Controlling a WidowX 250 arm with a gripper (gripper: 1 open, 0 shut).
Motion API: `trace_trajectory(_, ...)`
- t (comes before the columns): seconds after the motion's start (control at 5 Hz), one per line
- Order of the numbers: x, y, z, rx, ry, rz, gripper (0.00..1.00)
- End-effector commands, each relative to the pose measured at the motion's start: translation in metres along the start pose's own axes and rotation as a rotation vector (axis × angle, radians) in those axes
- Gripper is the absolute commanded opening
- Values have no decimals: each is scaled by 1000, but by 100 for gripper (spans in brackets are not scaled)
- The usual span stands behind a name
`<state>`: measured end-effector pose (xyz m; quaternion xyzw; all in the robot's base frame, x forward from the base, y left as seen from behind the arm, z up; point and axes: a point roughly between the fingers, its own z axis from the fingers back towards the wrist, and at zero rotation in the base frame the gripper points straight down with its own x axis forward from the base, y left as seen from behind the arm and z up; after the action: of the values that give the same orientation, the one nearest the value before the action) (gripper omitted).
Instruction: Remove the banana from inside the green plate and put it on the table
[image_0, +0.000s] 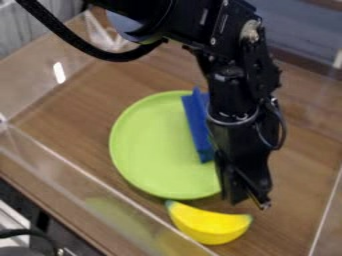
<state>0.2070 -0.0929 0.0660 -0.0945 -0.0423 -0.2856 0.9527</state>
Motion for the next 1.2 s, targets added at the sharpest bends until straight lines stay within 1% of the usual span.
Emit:
trace_trajectory(0.0, 3, 1, 10, 8, -42, -6, 0)
trace_trajectory(1.0, -2, 4, 10, -18, -48, -19, 0)
